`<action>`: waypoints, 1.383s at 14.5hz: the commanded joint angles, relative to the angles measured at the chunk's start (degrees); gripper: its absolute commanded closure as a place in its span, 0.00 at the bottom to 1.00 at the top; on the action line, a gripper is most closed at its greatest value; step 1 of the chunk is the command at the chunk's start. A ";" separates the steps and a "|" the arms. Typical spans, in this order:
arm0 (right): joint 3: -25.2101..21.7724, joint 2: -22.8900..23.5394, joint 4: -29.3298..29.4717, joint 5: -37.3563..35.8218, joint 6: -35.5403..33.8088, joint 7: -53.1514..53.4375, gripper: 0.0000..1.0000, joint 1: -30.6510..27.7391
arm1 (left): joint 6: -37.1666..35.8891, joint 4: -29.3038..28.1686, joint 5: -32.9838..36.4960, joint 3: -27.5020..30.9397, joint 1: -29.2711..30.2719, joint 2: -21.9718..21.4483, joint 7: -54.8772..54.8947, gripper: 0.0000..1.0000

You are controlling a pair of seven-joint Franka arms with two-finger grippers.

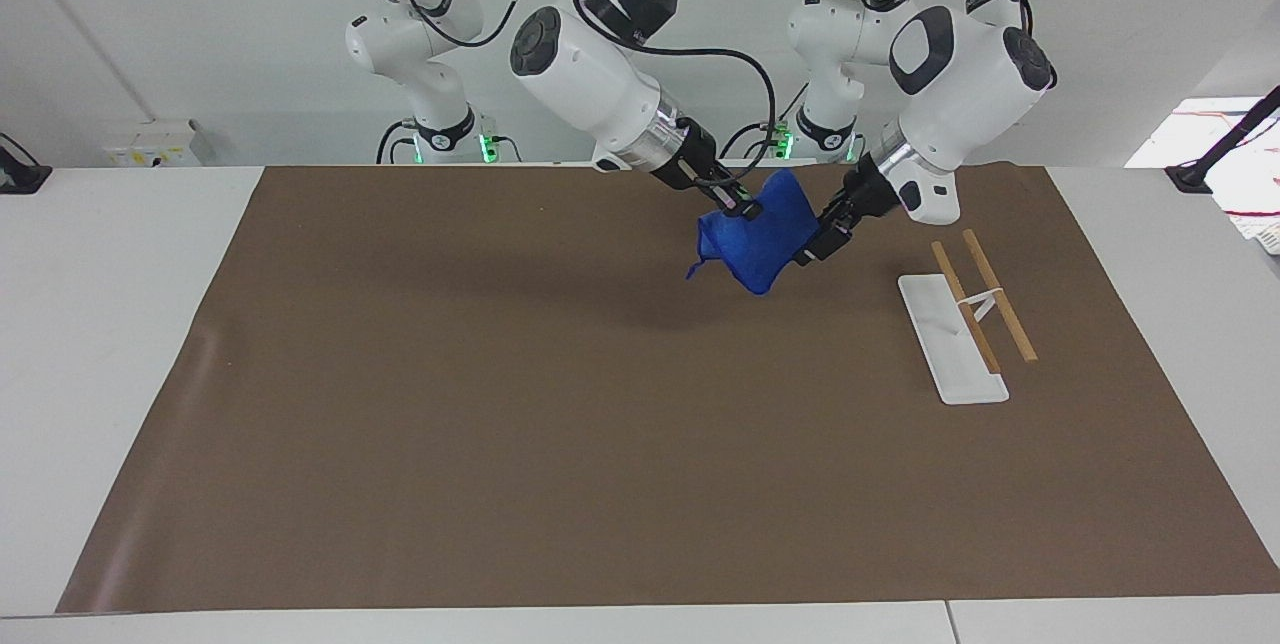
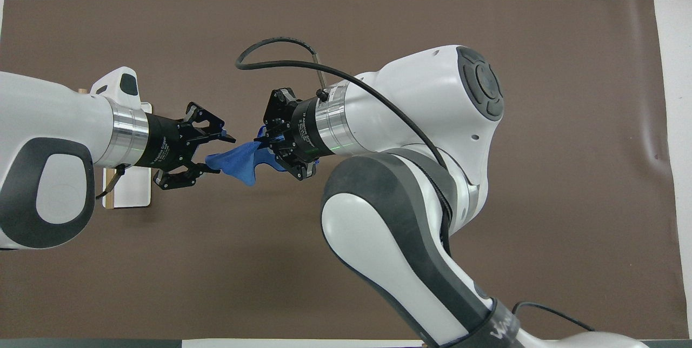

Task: Right arm passes towel to left arm to hang
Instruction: 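Grasp the towel with the left gripper and open the right gripper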

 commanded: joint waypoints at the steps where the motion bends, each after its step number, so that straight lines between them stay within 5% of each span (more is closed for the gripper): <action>1: 0.21 -0.42 -0.82 1.33 0.49 0.51 1.00 -0.39 | 2.08 -2.22 -1.35 0.31 -0.15 -1.73 -0.65 0.86; 5: 0.21 -0.51 -0.91 1.33 0.58 0.42 1.00 -0.30 | 2.61 -2.22 -1.35 0.31 -0.14 -1.64 -0.74 0.87; 6: 0.21 -0.51 -0.91 1.33 0.50 0.42 1.00 -0.39 | 2.61 -2.22 -1.35 0.31 -0.14 -1.64 -0.82 1.00; 11: 0.21 -0.60 -1.17 1.15 0.58 0.07 1.00 -0.39 | 3.05 -1.43 -1.35 0.48 0.65 -1.12 -0.82 1.00; 13: 0.21 -0.60 -0.82 -1.38 0.14 -1.94 0.00 -0.30 | 2.96 -0.20 -1.27 0.74 0.91 -0.68 -0.47 1.00; 20: -0.31 -3.14 -0.20 -24.05 -12.31 -29.41 0.00 -5.20 | 4.45 4.19 1.97 1.01 6.62 0.38 7.51 1.00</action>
